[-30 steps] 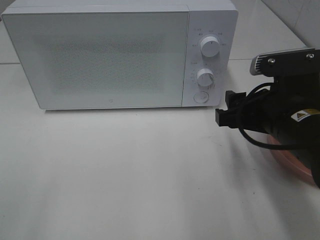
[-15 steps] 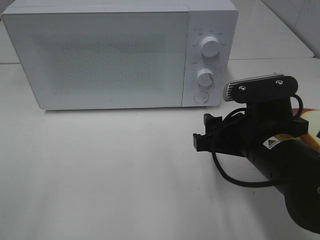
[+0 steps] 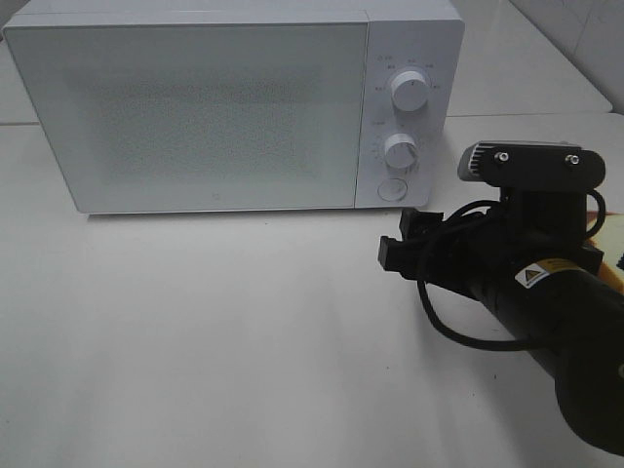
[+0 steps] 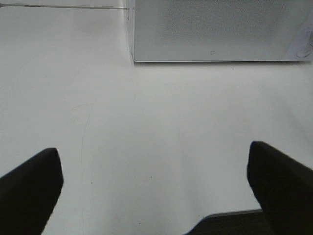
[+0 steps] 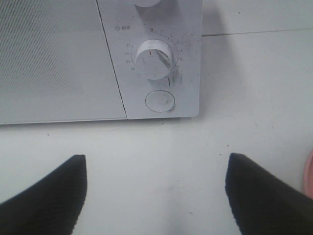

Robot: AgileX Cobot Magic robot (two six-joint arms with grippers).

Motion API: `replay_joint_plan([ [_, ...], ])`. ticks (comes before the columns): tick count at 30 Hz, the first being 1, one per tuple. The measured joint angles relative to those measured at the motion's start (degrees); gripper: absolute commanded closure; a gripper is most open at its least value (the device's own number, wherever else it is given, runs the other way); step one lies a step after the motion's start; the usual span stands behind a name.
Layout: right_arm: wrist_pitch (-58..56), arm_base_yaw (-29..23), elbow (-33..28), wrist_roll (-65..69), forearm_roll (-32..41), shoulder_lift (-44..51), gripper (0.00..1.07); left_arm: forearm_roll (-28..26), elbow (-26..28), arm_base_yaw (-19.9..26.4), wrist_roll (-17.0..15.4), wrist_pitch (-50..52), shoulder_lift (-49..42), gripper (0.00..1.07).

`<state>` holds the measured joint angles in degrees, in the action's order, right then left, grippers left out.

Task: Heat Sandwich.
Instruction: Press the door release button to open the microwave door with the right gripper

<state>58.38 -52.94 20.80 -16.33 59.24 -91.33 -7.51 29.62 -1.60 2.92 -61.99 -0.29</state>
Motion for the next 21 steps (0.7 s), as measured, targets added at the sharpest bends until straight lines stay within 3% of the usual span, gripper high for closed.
replay_joint_plan([
  [14,0.06,0.0,0.0,44.35,0.11,0.0,0.36,0.0,0.0,0.0,0.0,0.0,0.0,0.1],
  [19,0.06,0.0,0.0,60.91,0.34,0.0,0.46,0.0,0.0,0.0,0.0,0.0,0.0,0.1],
  [21,0.06,0.0,0.0,69.67,0.34,0.0,0.58,0.0,0.0,0.0,0.0,0.0,0.0,0.1],
])
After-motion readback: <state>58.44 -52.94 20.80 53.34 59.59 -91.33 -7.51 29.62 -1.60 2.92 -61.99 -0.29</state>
